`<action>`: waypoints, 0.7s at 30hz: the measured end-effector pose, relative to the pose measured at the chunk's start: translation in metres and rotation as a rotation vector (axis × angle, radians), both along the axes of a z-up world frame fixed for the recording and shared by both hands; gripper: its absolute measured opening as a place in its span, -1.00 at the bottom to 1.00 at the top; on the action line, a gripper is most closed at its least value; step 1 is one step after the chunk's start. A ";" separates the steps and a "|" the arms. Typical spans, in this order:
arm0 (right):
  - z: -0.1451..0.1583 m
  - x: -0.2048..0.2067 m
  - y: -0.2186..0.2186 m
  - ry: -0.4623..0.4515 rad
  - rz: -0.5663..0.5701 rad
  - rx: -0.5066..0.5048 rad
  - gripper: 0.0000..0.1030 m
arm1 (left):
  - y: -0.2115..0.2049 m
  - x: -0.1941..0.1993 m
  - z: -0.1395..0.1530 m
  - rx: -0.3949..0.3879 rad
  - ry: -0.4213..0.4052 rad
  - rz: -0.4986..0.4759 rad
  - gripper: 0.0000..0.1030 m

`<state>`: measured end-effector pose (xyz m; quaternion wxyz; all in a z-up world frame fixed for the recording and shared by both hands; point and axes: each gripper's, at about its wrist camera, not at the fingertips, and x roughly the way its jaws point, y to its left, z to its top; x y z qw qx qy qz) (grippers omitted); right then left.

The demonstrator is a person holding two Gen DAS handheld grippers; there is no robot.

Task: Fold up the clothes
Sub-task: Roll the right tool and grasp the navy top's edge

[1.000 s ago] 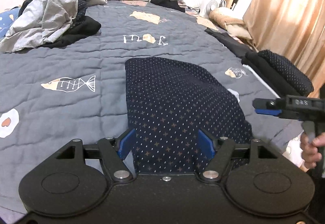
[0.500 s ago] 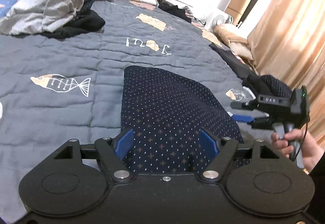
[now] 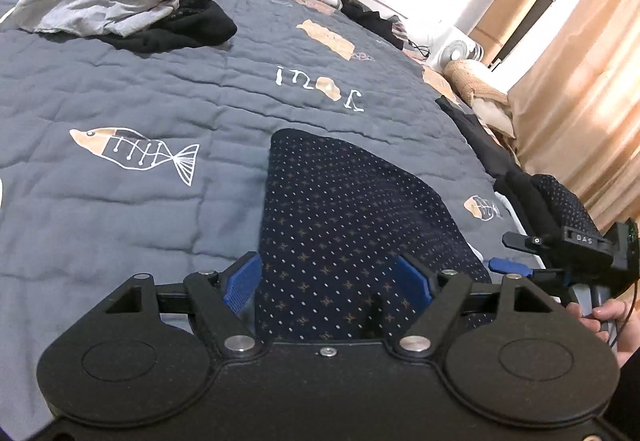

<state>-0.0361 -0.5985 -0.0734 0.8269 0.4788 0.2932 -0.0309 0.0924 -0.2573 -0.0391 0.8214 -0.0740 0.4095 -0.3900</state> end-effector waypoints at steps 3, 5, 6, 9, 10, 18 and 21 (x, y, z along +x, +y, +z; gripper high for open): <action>0.003 -0.007 0.004 -0.013 0.025 0.012 0.04 | -0.002 -0.005 0.004 -0.003 -0.010 0.000 0.43; 0.002 -0.015 0.006 -0.026 0.027 0.037 0.04 | -0.003 -0.009 0.007 -0.009 -0.016 0.000 0.44; 0.000 -0.022 0.009 -0.026 0.017 0.049 0.05 | -0.005 -0.010 0.008 -0.015 -0.019 -0.001 0.44; -0.007 -0.038 0.018 -0.015 0.009 0.067 0.05 | -0.008 -0.018 0.013 -0.026 -0.029 -0.015 0.45; -0.008 -0.041 0.023 -0.006 0.020 0.062 0.05 | -0.009 -0.022 0.014 -0.024 -0.033 -0.020 0.45; -0.014 -0.055 0.036 0.008 0.077 0.045 0.14 | -0.003 -0.043 0.019 -0.027 -0.052 -0.035 0.48; -0.020 -0.055 0.044 0.005 0.122 0.061 0.16 | -0.003 -0.046 0.019 -0.026 -0.051 -0.033 0.48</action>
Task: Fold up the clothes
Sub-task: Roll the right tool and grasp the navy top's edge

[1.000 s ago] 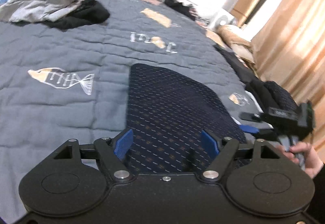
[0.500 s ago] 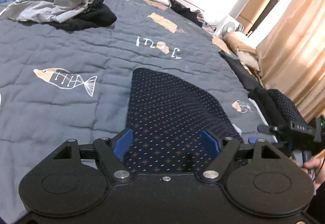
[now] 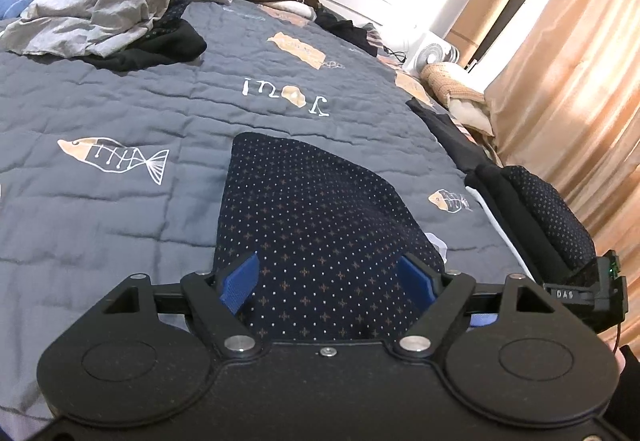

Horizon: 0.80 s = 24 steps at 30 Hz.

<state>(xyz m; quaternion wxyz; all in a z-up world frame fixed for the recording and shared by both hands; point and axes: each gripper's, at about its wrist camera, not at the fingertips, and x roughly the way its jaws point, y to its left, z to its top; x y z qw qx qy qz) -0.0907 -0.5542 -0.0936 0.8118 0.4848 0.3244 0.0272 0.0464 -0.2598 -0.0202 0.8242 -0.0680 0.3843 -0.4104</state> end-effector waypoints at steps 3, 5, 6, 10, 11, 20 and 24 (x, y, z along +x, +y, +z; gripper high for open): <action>-0.006 0.000 0.007 -0.017 0.042 0.034 0.22 | 0.000 -0.001 0.001 -0.005 -0.003 0.001 0.48; -0.011 0.001 0.010 -0.022 0.053 0.048 0.27 | 0.000 -0.002 0.002 -0.008 -0.005 0.001 0.48; -0.013 0.001 0.011 -0.024 0.052 0.052 0.30 | -0.001 -0.002 0.002 -0.009 -0.007 0.001 0.49; -0.021 0.006 0.014 -0.030 0.059 0.059 0.37 | -0.001 -0.003 0.001 -0.013 -0.009 0.000 0.50; -0.023 0.008 0.014 -0.030 0.064 0.062 0.38 | -0.001 -0.002 0.001 -0.014 -0.009 0.001 0.50; -0.031 0.024 0.026 -0.054 0.107 0.047 0.55 | -0.002 -0.002 0.002 -0.017 -0.015 -0.004 0.50; -0.029 0.029 0.029 -0.081 0.137 0.076 0.55 | -0.003 -0.002 0.002 -0.010 -0.018 -0.010 0.50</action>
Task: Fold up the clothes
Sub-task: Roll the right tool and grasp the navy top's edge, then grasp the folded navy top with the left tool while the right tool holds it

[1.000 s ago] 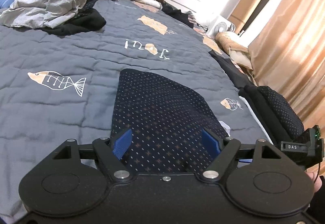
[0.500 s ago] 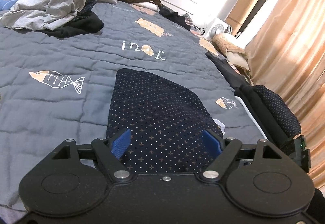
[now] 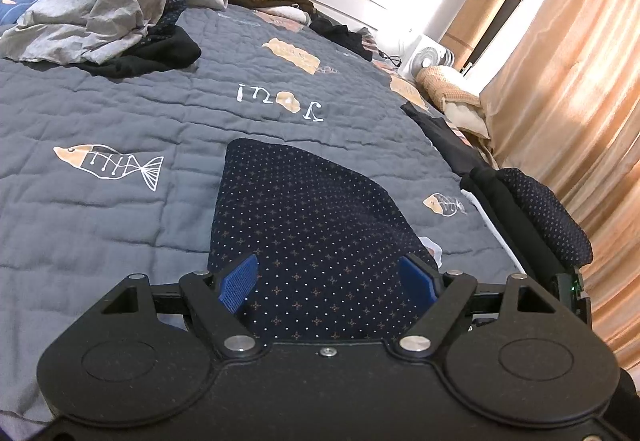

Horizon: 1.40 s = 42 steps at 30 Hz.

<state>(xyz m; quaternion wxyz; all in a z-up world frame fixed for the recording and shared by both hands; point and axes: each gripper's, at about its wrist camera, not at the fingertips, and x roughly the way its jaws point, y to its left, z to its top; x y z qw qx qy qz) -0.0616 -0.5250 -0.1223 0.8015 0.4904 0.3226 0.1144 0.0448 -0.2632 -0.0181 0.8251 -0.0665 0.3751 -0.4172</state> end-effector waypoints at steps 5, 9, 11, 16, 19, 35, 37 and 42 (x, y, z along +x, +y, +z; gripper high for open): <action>0.009 0.008 0.013 -0.021 0.069 -0.046 0.59 | 0.002 0.000 0.003 -0.012 -0.007 -0.001 0.50; -0.005 0.008 0.002 0.006 0.012 0.041 0.59 | 0.003 0.001 0.002 -0.008 -0.004 0.002 0.50; -0.002 0.009 0.003 0.012 0.011 0.036 0.62 | 0.005 0.001 0.003 -0.008 -0.004 0.006 0.51; 0.015 0.013 0.017 -0.029 0.046 -0.009 0.81 | 0.006 0.001 0.004 -0.014 -0.011 0.002 0.51; 0.016 0.020 0.020 -0.021 0.060 -0.050 0.80 | 0.007 0.001 0.003 -0.007 -0.013 0.003 0.51; 0.005 0.030 0.024 -0.027 0.066 -0.029 0.86 | 0.014 0.005 0.003 -0.005 -0.005 0.024 0.51; 0.007 0.030 0.025 -0.023 0.069 -0.044 0.84 | 0.014 0.005 0.003 -0.006 -0.006 0.027 0.51; 0.014 0.028 0.028 0.040 0.026 -0.142 0.00 | 0.015 0.006 0.002 0.004 -0.004 0.032 0.51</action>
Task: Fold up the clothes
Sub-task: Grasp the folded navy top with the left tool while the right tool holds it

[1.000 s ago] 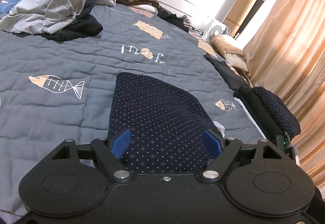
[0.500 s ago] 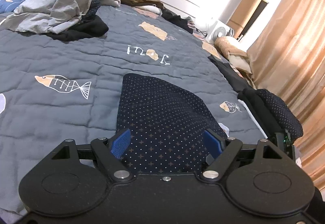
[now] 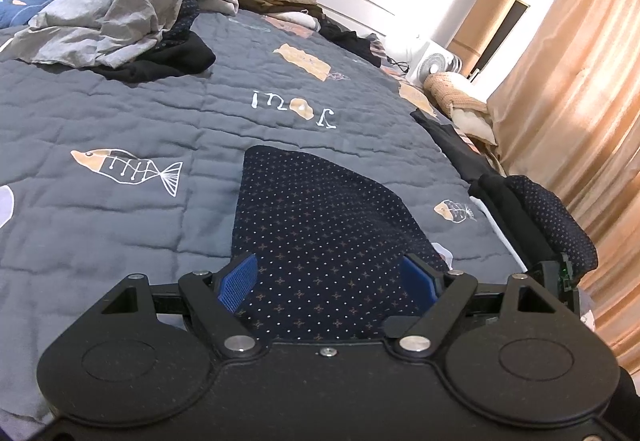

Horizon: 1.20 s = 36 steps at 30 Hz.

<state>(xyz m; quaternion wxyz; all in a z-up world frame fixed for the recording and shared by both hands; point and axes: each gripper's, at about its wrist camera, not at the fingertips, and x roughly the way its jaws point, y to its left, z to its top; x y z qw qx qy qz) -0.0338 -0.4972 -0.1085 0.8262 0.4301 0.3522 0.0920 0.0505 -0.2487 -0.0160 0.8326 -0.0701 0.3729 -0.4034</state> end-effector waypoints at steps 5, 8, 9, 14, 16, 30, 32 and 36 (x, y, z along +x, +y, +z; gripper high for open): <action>-0.002 -0.004 -0.005 0.014 -0.022 0.030 -0.22 | 0.006 0.010 -0.004 -0.003 0.033 0.025 0.51; -0.003 -0.005 -0.006 0.016 -0.022 0.033 -0.22 | 0.006 0.027 -0.004 0.006 0.055 0.025 0.51; -0.004 -0.004 -0.006 0.017 -0.025 0.037 -0.22 | 0.007 0.034 -0.005 0.002 0.067 0.024 0.51; -0.008 -0.002 -0.008 0.018 -0.018 0.064 -0.17 | -0.006 0.077 -0.022 0.051 0.112 0.005 0.51; -0.010 -0.001 -0.010 0.020 -0.011 0.076 -0.16 | -0.013 0.095 -0.031 0.057 0.139 -0.004 0.51; -0.009 0.005 -0.009 0.034 0.006 0.065 -0.08 | -0.033 0.160 -0.085 0.004 0.284 -0.055 0.51; -0.008 0.005 -0.008 0.034 0.004 0.063 -0.08 | -0.037 0.164 -0.091 0.009 0.295 -0.057 0.51; -0.008 0.004 -0.007 0.030 -0.002 0.058 -0.07 | -0.046 0.170 -0.100 0.010 0.312 -0.063 0.59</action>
